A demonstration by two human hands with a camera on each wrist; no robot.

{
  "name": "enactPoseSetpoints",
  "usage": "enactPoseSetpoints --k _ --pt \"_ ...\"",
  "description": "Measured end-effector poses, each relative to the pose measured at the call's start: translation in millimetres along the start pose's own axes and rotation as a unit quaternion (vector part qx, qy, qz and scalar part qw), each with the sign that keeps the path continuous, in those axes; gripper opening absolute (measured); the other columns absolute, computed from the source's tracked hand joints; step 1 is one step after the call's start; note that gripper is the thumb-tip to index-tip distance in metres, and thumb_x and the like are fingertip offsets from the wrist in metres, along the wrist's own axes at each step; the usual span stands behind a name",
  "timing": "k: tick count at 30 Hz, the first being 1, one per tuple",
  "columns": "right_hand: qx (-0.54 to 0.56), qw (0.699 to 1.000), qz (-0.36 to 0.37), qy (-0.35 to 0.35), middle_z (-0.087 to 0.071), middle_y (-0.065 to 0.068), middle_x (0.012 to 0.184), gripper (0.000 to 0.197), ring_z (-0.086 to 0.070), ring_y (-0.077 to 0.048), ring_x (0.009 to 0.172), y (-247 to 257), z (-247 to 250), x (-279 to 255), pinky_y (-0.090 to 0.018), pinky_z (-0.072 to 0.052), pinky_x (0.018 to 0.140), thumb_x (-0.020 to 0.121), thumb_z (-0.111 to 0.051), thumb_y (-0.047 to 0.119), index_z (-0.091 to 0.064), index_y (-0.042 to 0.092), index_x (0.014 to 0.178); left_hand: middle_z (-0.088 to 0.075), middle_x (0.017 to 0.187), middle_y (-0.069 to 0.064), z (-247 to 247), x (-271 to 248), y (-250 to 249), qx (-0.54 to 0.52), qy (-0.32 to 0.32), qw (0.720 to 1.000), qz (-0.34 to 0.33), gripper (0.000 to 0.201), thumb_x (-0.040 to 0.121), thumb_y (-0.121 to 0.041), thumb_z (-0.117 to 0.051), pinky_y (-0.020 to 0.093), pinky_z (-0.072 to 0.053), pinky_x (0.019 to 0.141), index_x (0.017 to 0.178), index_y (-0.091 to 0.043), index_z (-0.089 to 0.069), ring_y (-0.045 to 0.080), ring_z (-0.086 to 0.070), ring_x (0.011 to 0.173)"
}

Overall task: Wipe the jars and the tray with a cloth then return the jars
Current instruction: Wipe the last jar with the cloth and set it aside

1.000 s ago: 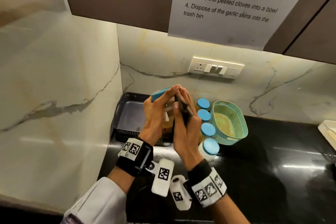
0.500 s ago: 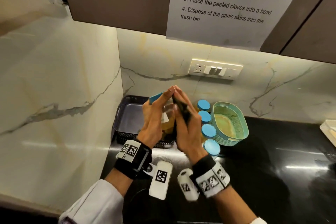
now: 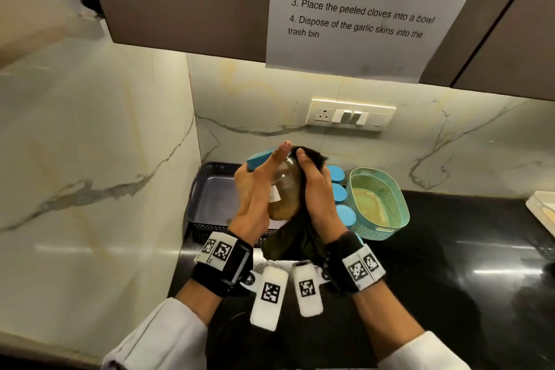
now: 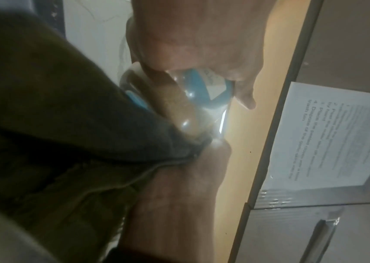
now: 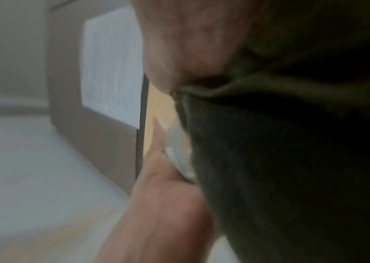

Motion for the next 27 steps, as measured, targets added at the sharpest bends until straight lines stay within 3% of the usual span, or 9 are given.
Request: enactPoseSetpoints --k 2,5,7,12,15,18,20,24,27 --pt "-0.041 0.995 0.087 -0.018 -0.081 0.002 0.095 0.026 -0.077 -0.016 0.093 9.1 -5.9 -15.3 -0.028 -0.060 0.078 0.109 -0.051 0.031 -0.073 0.017 0.112 -0.080 0.101 0.016 -3.2 1.3 -4.7 0.002 0.015 1.000 0.003 0.054 0.084 -0.040 -0.083 0.033 -0.065 0.074 0.117 0.001 -0.072 0.031 -0.079 0.093" --pt "-0.145 0.944 0.296 0.013 -0.060 -0.009 0.149 0.044 -0.052 -0.021 0.143 7.8 -15.0 -43.9 -0.036 -0.047 0.115 0.106 -0.050 0.027 -0.057 0.009 0.146 -0.075 0.113 0.027 -2.6 4.1 -6.3 -0.011 0.027 1.000 0.002 0.074 0.077 -0.052 -0.087 0.046 -0.065 0.088 0.122 0.005 -0.070 0.043 -0.073 0.107" --pt "-0.176 0.927 0.330 0.042 -0.054 -0.010 0.154 0.044 -0.042 -0.023 0.151 5.0 -16.8 -39.8 -0.037 -0.039 0.121 0.106 -0.051 0.019 -0.055 0.002 0.146 -0.074 0.114 0.028 -1.8 3.8 -6.1 -0.015 0.025 1.000 0.001 0.083 0.069 -0.059 -0.088 0.055 -0.060 0.097 0.119 0.005 -0.071 0.045 -0.071 0.110" --pt "0.032 0.999 -0.005 -0.024 -0.080 -0.004 0.093 0.029 -0.077 -0.030 0.097 2.3 3.4 4.7 -0.030 -0.059 0.071 0.106 -0.057 0.027 -0.071 0.008 0.123 -0.080 0.090 0.010 -9.8 -3.5 -11.8 0.014 0.028 1.000 -0.001 0.042 0.082 -0.038 -0.084 0.020 -0.059 0.063 0.105 -0.004 -0.077 0.015 -0.077 0.077" --pt "-0.024 0.993 0.103 -0.044 -0.080 -0.006 0.102 0.030 -0.077 -0.026 0.098 11.8 -3.8 -18.9 -0.035 -0.061 0.081 0.109 -0.051 0.032 -0.071 0.015 0.124 -0.081 0.093 0.010 -13.2 -2.0 -19.4 0.020 0.046 0.999 -0.005 0.063 0.066 -0.050 -0.087 0.034 -0.066 0.074 0.108 -0.004 -0.076 0.024 -0.079 0.086" --pt "-0.132 0.954 0.270 0.006 -0.060 -0.009 0.149 0.044 -0.055 -0.021 0.140 7.3 -16.6 -43.9 -0.034 -0.048 0.114 0.107 -0.050 0.025 -0.053 0.013 0.150 -0.079 0.109 0.018 -9.7 6.2 -21.5 0.018 0.054 0.998 -0.012 0.076 0.066 -0.060 -0.090 0.051 -0.062 0.096 0.115 -0.003 -0.076 0.038 -0.076 0.104" --pt "-0.129 0.958 0.254 0.027 -0.060 -0.012 0.148 0.043 -0.055 -0.021 0.139 4.2 -15.3 -28.2 -0.039 -0.048 0.114 0.107 -0.051 0.024 -0.054 0.013 0.149 -0.079 0.107 0.015 -7.3 9.1 -20.2 0.032 0.052 0.998 -0.021 0.076 0.066 -0.065 -0.087 0.051 -0.060 0.097 0.114 -0.007 -0.078 0.033 -0.077 0.103" --pt "0.021 1.000 -0.003 -0.020 -0.080 -0.008 0.100 0.034 -0.077 -0.029 0.097 5.1 -0.3 7.9 -0.033 -0.060 0.074 0.106 -0.055 0.035 -0.069 0.010 0.127 -0.081 0.097 0.011 -13.2 4.0 -23.3 0.045 0.038 0.998 -0.017 0.077 0.059 -0.062 -0.086 0.042 -0.065 0.083 0.113 -0.006 -0.076 0.027 -0.079 0.090" --pt "-0.004 0.995 0.101 -0.018 -0.078 -0.009 0.117 0.036 -0.074 -0.029 0.110 11.8 -8.9 -8.3 -0.037 -0.062 0.088 0.108 -0.049 0.044 -0.068 0.022 0.130 -0.081 0.099 0.013 -17.2 8.5 -31.4 0.042 0.051 0.998 -0.022 0.081 0.060 -0.061 -0.091 0.040 -0.066 0.079 0.114 -0.003 -0.075 0.029 -0.079 0.091"
Point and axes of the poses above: each hand's wrist, its own x-axis towards the middle knuckle, its own z-axis out of the back of the hand, y = z × x, the point moved 7 cm from there along x, towards the middle knuckle
